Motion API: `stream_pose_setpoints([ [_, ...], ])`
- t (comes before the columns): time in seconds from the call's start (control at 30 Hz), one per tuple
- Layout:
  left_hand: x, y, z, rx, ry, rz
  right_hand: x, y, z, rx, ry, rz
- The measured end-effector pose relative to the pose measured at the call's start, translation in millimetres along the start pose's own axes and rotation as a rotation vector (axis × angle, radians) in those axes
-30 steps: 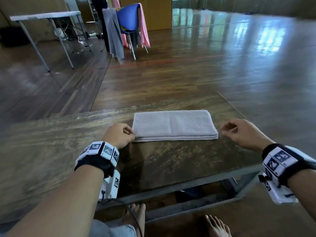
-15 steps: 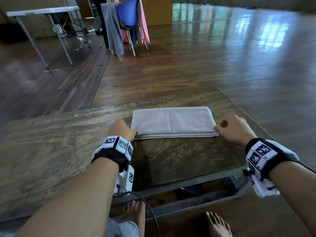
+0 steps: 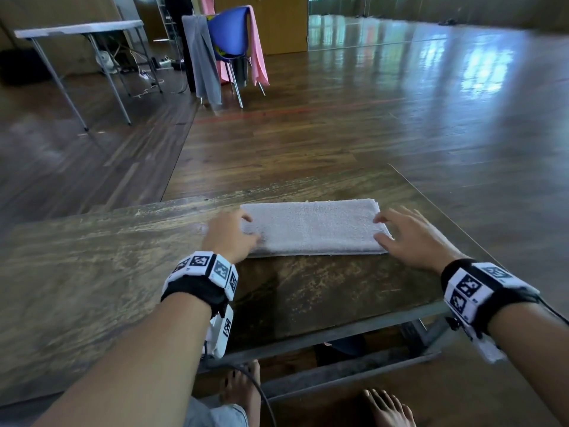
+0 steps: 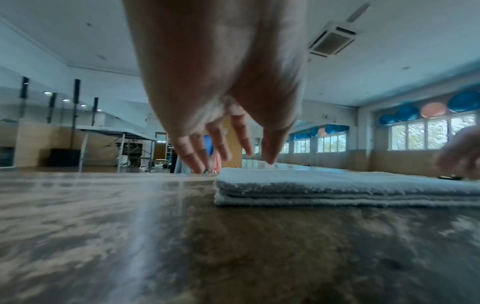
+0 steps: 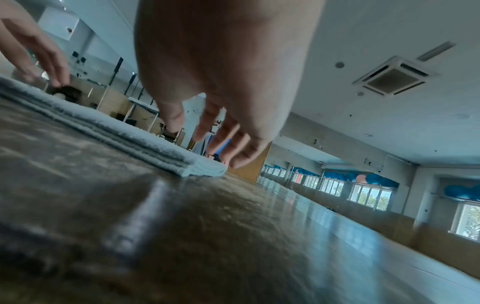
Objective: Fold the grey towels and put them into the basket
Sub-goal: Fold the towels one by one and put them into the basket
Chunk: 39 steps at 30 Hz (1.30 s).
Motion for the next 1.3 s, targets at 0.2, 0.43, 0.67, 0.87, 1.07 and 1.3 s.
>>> stream_pose_setpoints([
  [0.2, 20, 4, 36, -0.253, -0.185, 0.078, -25, -7, 27, -0.232, 0.094, -0.1],
  [0.43, 63, 19, 39, -0.16, -0.129, 0.269, -79, -15, 20, -0.045, 0.101, -0.278],
  [0.67, 54, 39, 103, -0.466, -0.259, 0.251, -84, -11, 76, -0.35, -0.181, -0.231],
  [0.87, 37, 33, 106, -0.496, -0.346, 0.244, -50, -10, 88, -0.456, -0.023, -0.127],
  [1.07, 17, 25, 101, -0.508, -0.327, 0.155, -31, -10, 92, -0.502, 0.046, -0.038],
  [1.3, 4, 27, 93, -0.505, -0.309, 0.058, -18, 4, 84, -0.594, 0.077, 0.095],
])
Point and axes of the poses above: each hand's wrist, its own y-axis away from the middle knuckle, its own z-axis out of the palm, x = y × z, the point moved 9 cm from there along -y, towards the middle knuckle, and after that the axes turned 7 degrees about -z, right-handed, at the moved point
